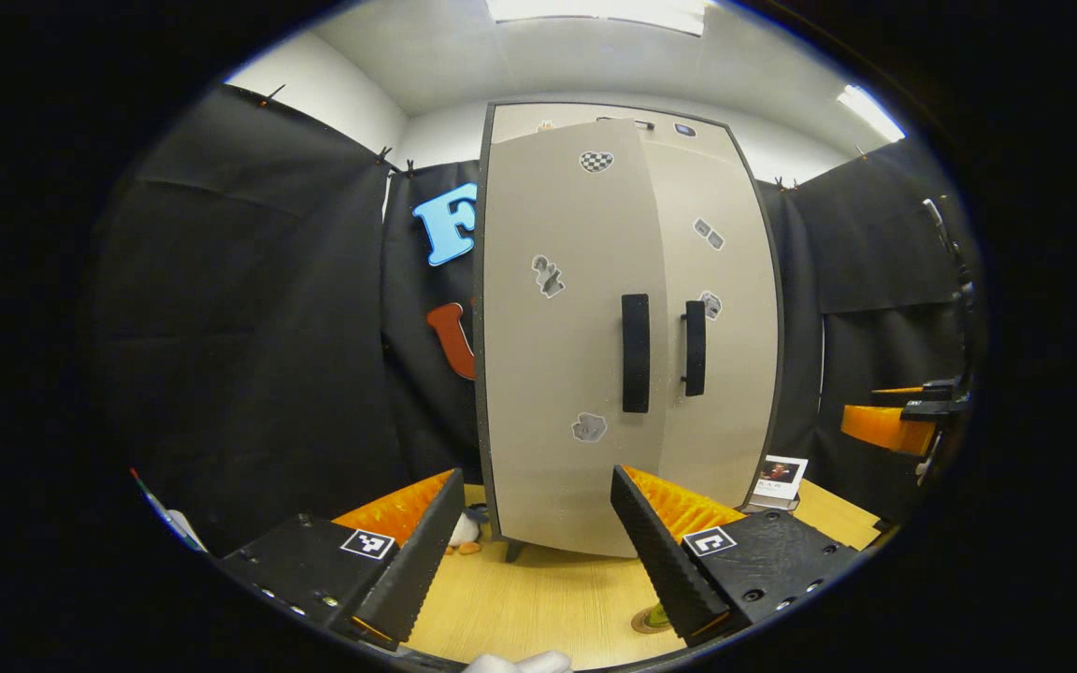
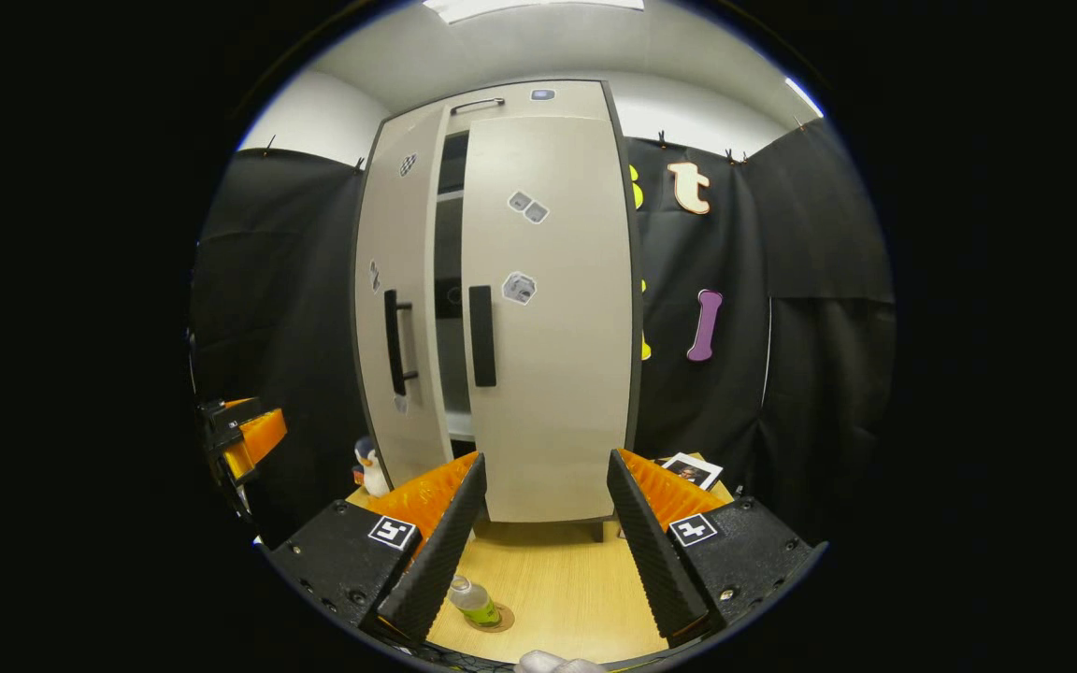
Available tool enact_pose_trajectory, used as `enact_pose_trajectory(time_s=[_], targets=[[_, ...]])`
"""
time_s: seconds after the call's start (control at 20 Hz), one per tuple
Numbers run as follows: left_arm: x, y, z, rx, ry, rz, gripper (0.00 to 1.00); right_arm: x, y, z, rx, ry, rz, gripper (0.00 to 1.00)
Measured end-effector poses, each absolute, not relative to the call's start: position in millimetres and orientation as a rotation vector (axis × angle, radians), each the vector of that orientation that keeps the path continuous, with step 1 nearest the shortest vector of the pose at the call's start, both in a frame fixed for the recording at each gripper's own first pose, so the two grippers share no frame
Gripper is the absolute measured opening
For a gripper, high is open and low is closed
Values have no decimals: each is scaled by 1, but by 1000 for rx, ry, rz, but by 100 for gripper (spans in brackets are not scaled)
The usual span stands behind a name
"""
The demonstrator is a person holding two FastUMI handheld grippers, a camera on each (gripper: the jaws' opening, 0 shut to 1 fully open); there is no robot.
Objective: Grasp the bottle in the cabinet with the left hand and place it on the coaster, then close the right door with the right hand and the left door with the left hand.
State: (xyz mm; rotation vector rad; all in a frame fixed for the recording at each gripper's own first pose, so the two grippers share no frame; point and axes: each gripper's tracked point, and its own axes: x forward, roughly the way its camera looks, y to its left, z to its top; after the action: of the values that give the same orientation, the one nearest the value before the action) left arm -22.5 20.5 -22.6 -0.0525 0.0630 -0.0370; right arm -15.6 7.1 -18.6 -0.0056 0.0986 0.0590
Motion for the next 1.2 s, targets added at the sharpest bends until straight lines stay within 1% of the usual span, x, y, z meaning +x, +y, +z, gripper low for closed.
enact_pose_trajectory(time_s=[0.15, 0.6, 1.0, 1.2], targets=[[-21, 15, -26, -55, 73, -54, 96, -20, 14, -21, -2, 98, 70, 81], [-17, 12, -32, -81, 84, -65, 96, -22, 10, -27, 12, 107, 26, 81], [-17, 4, -26, -75, 76, -63, 97, -25, 8, -17, 7, 76, 34, 81], [-14, -5, -25, -68, 77, -77, 96, -25, 4, -14, 6, 65, 22, 81]])
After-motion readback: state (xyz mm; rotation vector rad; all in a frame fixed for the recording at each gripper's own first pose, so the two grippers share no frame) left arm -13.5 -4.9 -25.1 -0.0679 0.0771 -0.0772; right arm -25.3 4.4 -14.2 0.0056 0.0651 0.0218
